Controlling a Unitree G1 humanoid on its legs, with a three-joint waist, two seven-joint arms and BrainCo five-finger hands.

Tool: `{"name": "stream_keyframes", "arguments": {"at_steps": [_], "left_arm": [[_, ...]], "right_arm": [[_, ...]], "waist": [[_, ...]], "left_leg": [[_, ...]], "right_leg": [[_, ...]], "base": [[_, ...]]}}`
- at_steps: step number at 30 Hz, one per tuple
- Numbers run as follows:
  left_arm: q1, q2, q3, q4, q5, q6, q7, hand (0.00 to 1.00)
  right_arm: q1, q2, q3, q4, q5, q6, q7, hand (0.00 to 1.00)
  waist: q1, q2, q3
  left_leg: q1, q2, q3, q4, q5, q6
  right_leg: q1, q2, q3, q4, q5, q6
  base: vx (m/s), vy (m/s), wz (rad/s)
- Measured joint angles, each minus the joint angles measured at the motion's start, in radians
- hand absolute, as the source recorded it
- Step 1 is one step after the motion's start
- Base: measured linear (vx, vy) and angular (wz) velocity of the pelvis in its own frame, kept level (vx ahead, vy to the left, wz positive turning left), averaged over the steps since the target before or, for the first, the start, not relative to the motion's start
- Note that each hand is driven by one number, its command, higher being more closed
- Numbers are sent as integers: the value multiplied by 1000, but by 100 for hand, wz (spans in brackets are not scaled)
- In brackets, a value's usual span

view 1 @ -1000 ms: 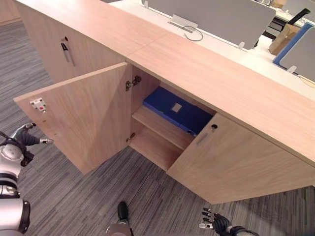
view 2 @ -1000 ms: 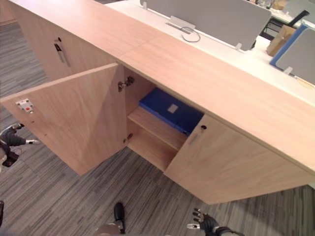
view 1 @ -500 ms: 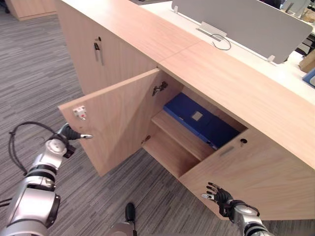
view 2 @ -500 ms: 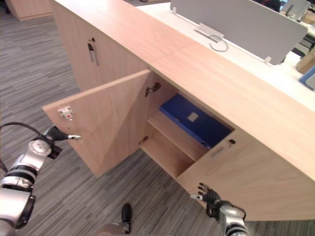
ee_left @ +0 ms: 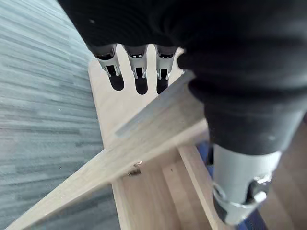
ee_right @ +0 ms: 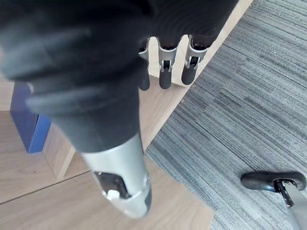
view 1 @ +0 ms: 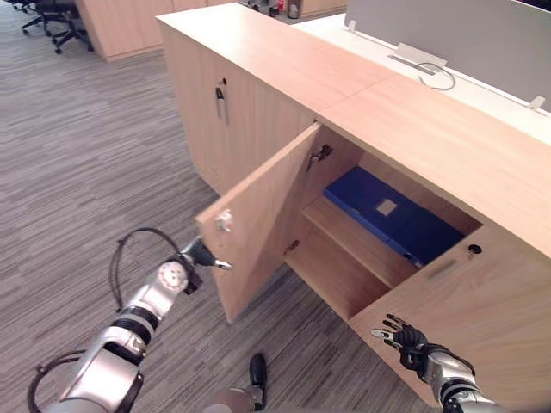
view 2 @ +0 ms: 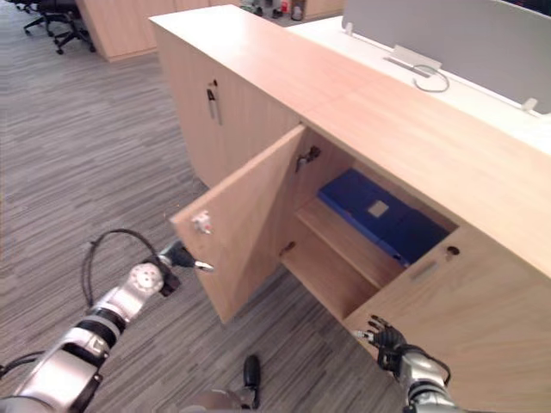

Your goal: Walk over to the cabinet, pick up the folder, carry it to the office cabinet, place the folder inside the office cabinet, then close the office cabinet door

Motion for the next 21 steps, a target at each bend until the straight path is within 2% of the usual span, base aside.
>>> {"name": "stream_keyframes", "arguments": {"at_steps": [3, 5, 6, 7, 8, 9, 10, 11, 13, 16, 19, 21], "left_arm": [[71, -60, -116, -106, -38, -23, -28, 0], [93, -95, -216, -166, -65, -37, -73, 0], [95, -157, -268, -189, -92, -44, -88, 0], [90, -189, -295, -194, -113, -57, -115, 0], [87, -196, -327, -203, -123, -68, -140, 0], [87, -209, -409, -221, -143, -82, -187, 0], [87, -221, -443, -225, -144, -83, -206, 0], [87, -233, -480, -237, -155, -84, -236, 0], [86, -258, -500, -239, -183, -86, -263, 0], [69, -252, -520, -243, -204, -84, -282, 0], [79, -245, -518, -284, -261, -83, -297, 0], [107, -239, -508, -307, -274, -83, -297, 0]], "right_arm": [[22, -12, -50, 4, -39, -1, 6, 0], [28, -29, -53, 20, -47, -3, 5, 0], [28, -45, -54, 36, -55, -2, 5, 0], [29, -47, -54, 36, -54, -2, 4, 0], [25, -46, -54, 37, -53, -3, 4, 0], [19, -52, -54, 35, -52, -4, 5, 0], [21, -54, -55, 31, -51, -7, 5, 0], [31, -64, -55, 24, -47, -8, 5, 0], [53, -88, -56, 24, -35, -8, 6, 0], [88, -127, -59, 23, -33, -10, 16, 0], [128, -158, -85, 22, -34, -9, 28, 0], [130, -171, -89, 22, -36, -9, 34, 0]], "waist": [[-6, 23, -14], [-11, 34, -22], [-20, 42, -27], [-30, 30, -32], [-32, 13, -30], [-30, 32, -44], [-36, 37, -53], [-58, 32, -60], [-73, 37, -63], [-82, 41, -68], [-90, 46, -70], [-106, 55, -69]], "left_leg": [[-2, -5, -1, 0, 1, -1], [-6, -10, -1, 1, 1, -1], [-14, -15, -1, 1, -5, -8], [-18, -21, 13, 11, -26, -29], [-36, -23, 41, 63, -35, 14], [-42, -9, 49, 142, -47, 66], [-30, -11, 52, 127, -42, 76], [-19, -14, 57, 103, -38, 72], [-11, -9, 76, 91, -37, 72], [3, 4, 91, 69, -37, 70], [22, 18, 101, 11, -14, 38], [10, 37, 110, 3, -5, 25]], "right_leg": [[-1, -3, -2, 1, 0, 0], [-10, -9, -2, 9, 3, -5], [-18, -14, -2, 11, 6, -10], [-24, -33, 0, -1, 11, -20], [-33, -52, 1, 3, 12, -20], [-40, -67, 7, 38, 13, -20], [-41, -69, 8, 39, 17, -22], [-45, -71, 14, 31, 38, -24], [-49, -68, 18, 32, 51, -30], [-51, -54, 30, 30, 49, -27], [-59, -28, 36, 5, 50, -31], [-85, -1, 69, -2, 49, -28]], "base": [[-106, 35, 5], [-88, 53, 0], [-76, 56, 5], [-71, 80, -1], [5, 77, -48], [58, 73, -57], [79, 52, -58], [58, 57, -26], [3, 66, -27], [-74, 4, -24], [-126, -41, -10], [-196, -91, -13]]}}
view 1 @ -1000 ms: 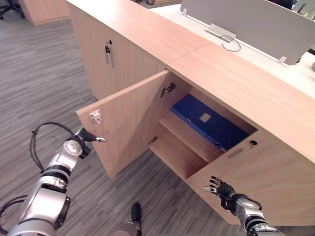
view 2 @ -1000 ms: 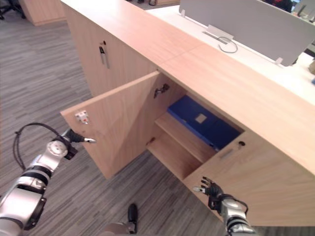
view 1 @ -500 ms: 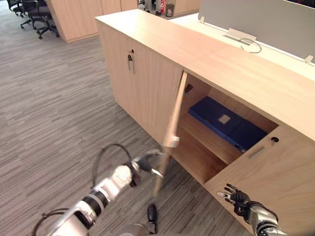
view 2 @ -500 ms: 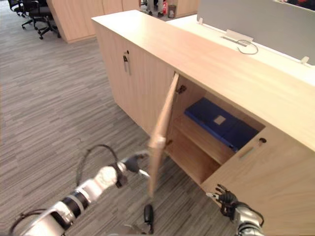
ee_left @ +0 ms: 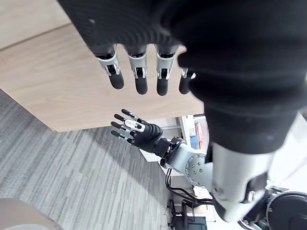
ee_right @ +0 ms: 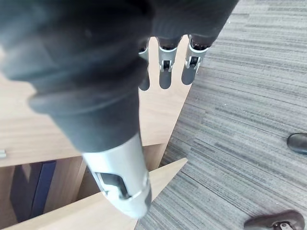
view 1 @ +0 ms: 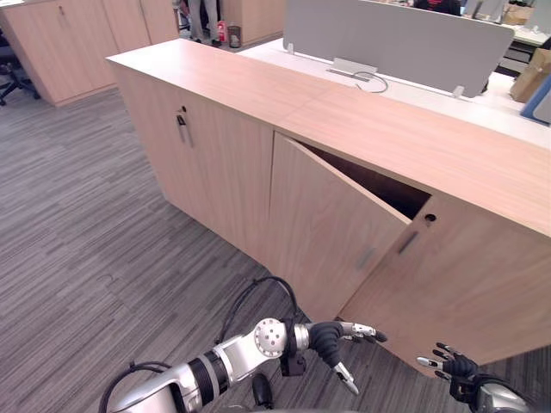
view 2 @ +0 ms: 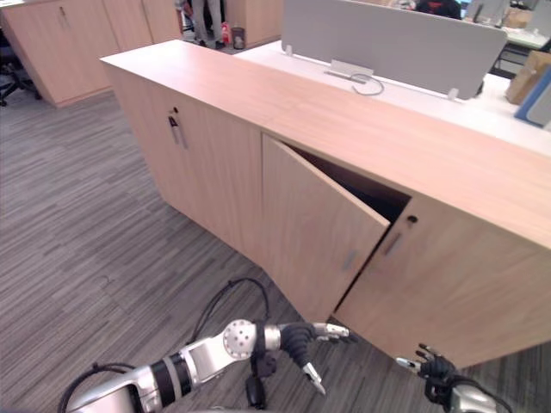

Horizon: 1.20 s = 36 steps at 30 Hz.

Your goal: Walk over to the cabinet, pick up the folder, carry it to the office cabinet, place the folder inside the office cabinet, then close the office cabinet door

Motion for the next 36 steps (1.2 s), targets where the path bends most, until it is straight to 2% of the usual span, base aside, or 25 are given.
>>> {"name": "stream_keyframes", "arguments": {"at_steps": [2, 3, 4, 5, 6, 7, 9, 11, 16, 17, 19, 21, 23, 25, 27, 28, 29, 30, 33, 34, 36], "left_arm": [[37, -1, 18, 0, 0, 2, 0, 0], [71, -1, 52, 1, 0, 4, 1, 0], [110, -10, 119, 18, -2, 4, 2, 0], [123, -20, 161, 41, -4, 5, 4, 0], [145, -29, 249, 102, -25, 12, 22, 0], [175, -31, 331, 146, -36, 24, 47, 0], [198, -14, 415, 190, -39, 30, 79, 0], [281, -1, 588, 240, -35, 29, 139, 0], [390, -22, 878, 416, -51, 45, 224, 0], [398, -24, 945, 468, -70, 44, 248, 0], [408, -14, 1041, 559, -115, 47, 268, 0], [451, 7, 1136, 626, -178, 51, 272, 0], [470, 12, 1185, 650, -196, 52, 272, 0], [491, -4, 1216, 679, -199, 52, 272, 0], [511, -25, 1229, 688, -187, 52, 274, 0], [524, -49, 1251, 690, -175, 52, 275, 0], [542, -73, 1264, 705, -165, 51, 276, 0], [551, -83, 1267, 710, -151, 52, 276, 0], [559, -97, 1271, 727, -81, 50, 289, 0], [564, -102, 1271, 727, -68, 50, 290, 0], [579, -117, 1269, 728, -46, 52, 294, 0]], "right_arm": [[1, -1, 1, -1, -2, 0, 1, 0], [8, -3, 3, -13, -3, -1, 1, 0], [27, -2, 5, -46, -4, -2, 0, 0], [40, 1, 8, -58, -4, -5, -1, 0], [48, 16, 26, -68, -13, -7, -7, 0], [63, 25, 53, -79, -33, -7, -13, 0], [100, 67, 53, -79, -39, -8, -25, 0], [132, 141, 58, -77, -40, -7, -39, 0], [130, 221, 83, -78, -40, -6, -62, 0], [117, 231, 83, -78, -40, -6, -70, 0], [87, 236, 93, -78, -41, -6, -72, 0], [42, 229, 94, -78, -56, -9, -73, 0], [18, 223, 100, -80, -76, -15, -74, 0], [2, 197, 123, -78, -80, -15, -79, 0], [0, 190, 123, -78, -82, -15, -87, 0], [-3, 192, 133, -76, -88, -15, -96, 0], [-2, 190, 139, -73, -102, -15, -104, 0], [-2, 190, 150, -71, -114, -15, -109, 0], [40, 265, 161, -62, -143, -15, -117, 0], [47, 277, 160, -61, -155, -15, -118, 0], [68, 326, 161, -53, -154, -15, -132, 0]], "waist": [[-1, 7, -2], [-1, 19, -9], [-5, 28, -17], [-8, 19, -17], [1, 2, -15], [6, 20, -24], [-9, 17, -32], [-7, 2, -34], [8, -6, -40], [19, -7, -39], [24, -13, -34], [34, -4, -31], [42, 6, -21], [59, 15, 4], [71, 23, 12], [86, 28, 20], [90, 61, 18], [91, 81, 21], [84, 60, 29], [84, 59, 25], [80, 38, 1]], "left_leg": [[-1, 16, 9, 0, 1, -4], [-12, 27, 21, -1, -3, -11], [-32, 30, 41, -1, -49, -69], [-41, 25, 51, 12, -60, -54], [-57, 29, 43, 127, -70, 23], [-23, 53, 1, 120, -79, 0], [-2, 48, -4, 72, -58, -9], [11, 48, -1, 27, -41, -22], [30, 51, -8, 22, -53, -44], [25, 56, -8, 43, -65, -52], [-1, 80, 0, 147, -118, -60], [-69, 165, 10, 391, -247, -84], [-109, 212, 4, 522, -288, -93], [-144, 242, -65, 647, -292, -95], [-157, 234, -122, 699, -291, -96], [-171, 205, -208, 698, -332, -132], [-145, 169, -342, 605, -347, -163], [-130, 162, -397, 553, -325, -176], [-96, 124, -367, 492, -297, -158], [-93, 120, -359, 481, -291, -153], [-67, 99, -347, 392, -246, -147]], "right_leg": [[-4, 21, 26, -18, -1, 1], [-14, 39, 45, -39, 1, -2], [-31, 41, 67, -74, 14, -23], [-38, 28, 75, -96, 24, -40], [-46, 2, 77, -118, 43, -36], [-38, 26, 85, -132, 56, -20], [-31, 40, 104, -159, 71, -21], [-33, 48, 103, -184, 86, -7], [-25, 51, 101, -171, 90, -9], [-24, 52, 101, -163, 86, -3], [-9, 57, 102, -150, 86, 5], [12, 94, 122, -141, 85, 4], [24, 121, 138, -141, 80, -3], [40, 137, 162, -133, 74, -12], [42, 133, 191, -122, 62, -14], [42, 131, 218, -112, 57, -12], [23, 142, 238, -93, 55, -9], [12, 152, 246, -86, 52, -4], [0, 105, 265, -62, 32, 10], [-3, 98, 266, -66, 32, 11], [-18, 76, 283, -87, 40, 16]], "base": [[-144, -84, -28], [-143, -83, -35], [-133, -67, -35], [-61, -63, -52], [103, -95, -70], [176, -114, -63], [181, -66, -16], [77, -43, -6], [49, -127, 7], [76, -166, 0], [69, -178, -9], [65, -166, -36], [66, -111, -40], [29, -97, -32], [-7, 0, -41], [-13, 103, -65], [-26, 130, -62], [-53, 108, -39], [-61, 76, -7], [-61, 92, -9], [-16, 40, -12]]}}
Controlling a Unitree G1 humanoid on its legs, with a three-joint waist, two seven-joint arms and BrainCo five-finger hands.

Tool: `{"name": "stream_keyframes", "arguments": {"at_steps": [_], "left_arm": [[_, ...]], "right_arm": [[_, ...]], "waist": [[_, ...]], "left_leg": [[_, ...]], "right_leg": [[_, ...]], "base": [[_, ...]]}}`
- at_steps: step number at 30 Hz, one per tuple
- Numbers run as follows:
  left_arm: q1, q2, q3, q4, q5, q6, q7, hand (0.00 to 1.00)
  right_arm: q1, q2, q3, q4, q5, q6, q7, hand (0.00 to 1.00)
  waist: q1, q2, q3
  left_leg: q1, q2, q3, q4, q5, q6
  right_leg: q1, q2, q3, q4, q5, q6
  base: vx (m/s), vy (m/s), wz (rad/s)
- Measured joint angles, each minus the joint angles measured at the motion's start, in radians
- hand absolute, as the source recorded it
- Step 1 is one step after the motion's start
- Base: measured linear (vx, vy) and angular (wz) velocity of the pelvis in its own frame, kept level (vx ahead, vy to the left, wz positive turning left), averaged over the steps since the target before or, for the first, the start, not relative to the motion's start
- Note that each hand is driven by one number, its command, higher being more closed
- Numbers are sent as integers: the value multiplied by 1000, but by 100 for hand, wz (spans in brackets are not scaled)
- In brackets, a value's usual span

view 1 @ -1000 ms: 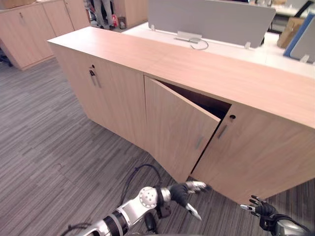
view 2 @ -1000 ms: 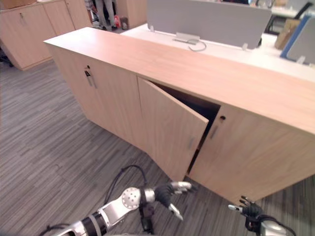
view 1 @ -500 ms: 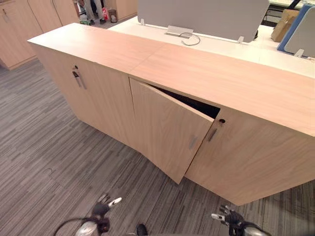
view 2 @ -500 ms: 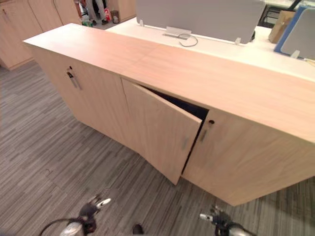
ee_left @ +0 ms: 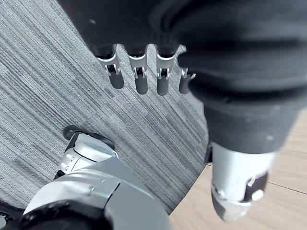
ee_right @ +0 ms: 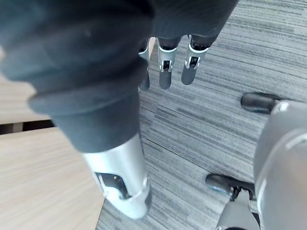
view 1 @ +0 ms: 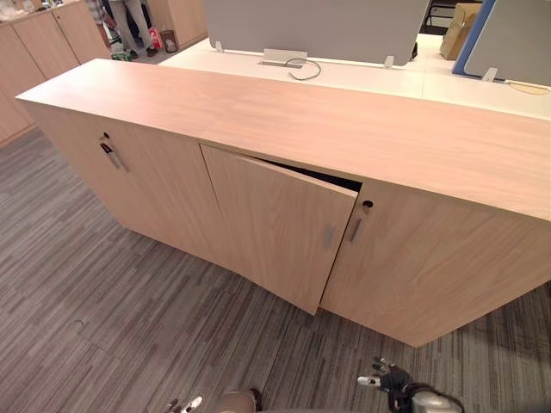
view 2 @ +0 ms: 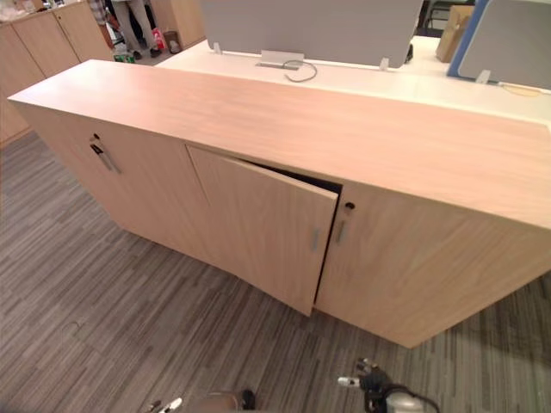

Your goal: Walk over to the cabinet, pick up the folder, carry it to the office cabinet, place the folder inside the office cabinet, then close the office cabinet door

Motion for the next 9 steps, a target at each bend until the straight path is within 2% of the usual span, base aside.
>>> {"name": "stream_keyframes", "arguments": {"at_steps": [3, 9], "left_arm": [[-7, -2, -14, 0, 14, 1, 4, 0], [-53, 25, -82, 1, 71, 1, 11, 0]], "right_arm": [[22, 46, -5, 23, 1, 0, -17, 0], [76, 64, -10, 28, -4, 1, -36, 0]], "waist": [[-2, -17, -6], [-32, -31, -11]], "left_leg": [[65, -11, 6, -106, 58, 5], [129, -5, 12, -194, 97, 2]], "right_leg": [[31, -6, 1, -51, 28, 6], [61, 1, 2, -73, 42, 5]], "base": [[34, -12, -6], [22, -26, -3]]}}
